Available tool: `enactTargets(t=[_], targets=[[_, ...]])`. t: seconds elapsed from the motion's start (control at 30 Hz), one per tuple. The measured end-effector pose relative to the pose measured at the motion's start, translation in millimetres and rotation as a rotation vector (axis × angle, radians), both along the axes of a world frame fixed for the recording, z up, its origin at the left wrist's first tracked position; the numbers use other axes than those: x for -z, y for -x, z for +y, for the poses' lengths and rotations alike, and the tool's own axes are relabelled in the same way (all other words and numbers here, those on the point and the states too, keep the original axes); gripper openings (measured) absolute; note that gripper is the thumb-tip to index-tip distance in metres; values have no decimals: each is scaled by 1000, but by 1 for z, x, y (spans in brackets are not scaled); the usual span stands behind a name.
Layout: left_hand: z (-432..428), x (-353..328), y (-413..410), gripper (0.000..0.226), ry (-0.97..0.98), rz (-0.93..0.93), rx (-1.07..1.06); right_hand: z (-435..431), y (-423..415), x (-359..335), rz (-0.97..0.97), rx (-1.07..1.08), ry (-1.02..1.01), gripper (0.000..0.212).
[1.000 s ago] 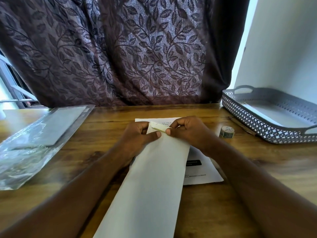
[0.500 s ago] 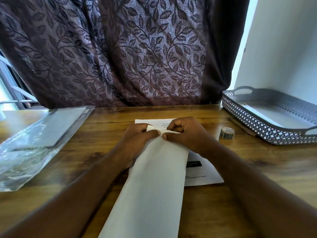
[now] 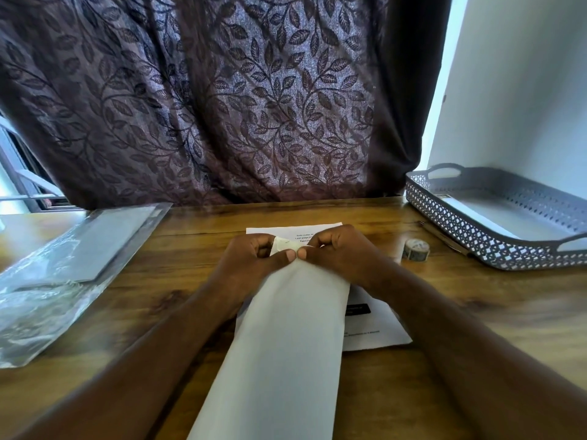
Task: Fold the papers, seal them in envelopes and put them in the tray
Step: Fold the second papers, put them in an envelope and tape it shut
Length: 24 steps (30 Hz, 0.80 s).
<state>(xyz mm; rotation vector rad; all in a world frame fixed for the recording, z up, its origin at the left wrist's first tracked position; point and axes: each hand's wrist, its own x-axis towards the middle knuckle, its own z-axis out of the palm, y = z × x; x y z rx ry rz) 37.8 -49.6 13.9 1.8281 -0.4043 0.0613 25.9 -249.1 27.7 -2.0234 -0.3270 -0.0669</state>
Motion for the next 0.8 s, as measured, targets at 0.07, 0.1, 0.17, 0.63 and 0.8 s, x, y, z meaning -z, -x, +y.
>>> enactTargets(t=[0.07,0.1,0.17,0.63,0.8], targets=[[0,-1,0,7,-4,-4,-10,-1,1,-1,-5,-5,2,22],[0,-2,0,8,2,0,-11,-1,1,-2,-2,-7,-2,22],[-1,-2,0,5,26,12,5,0,1,-2,-1,-7,-2,22],[5,-4,-3,27,-5,7,-87,-6,-6,6,180,-77,-238,16],[10,-7,-5,12,51,27,-116,-11,-10,6,315,-67,-336,15]])
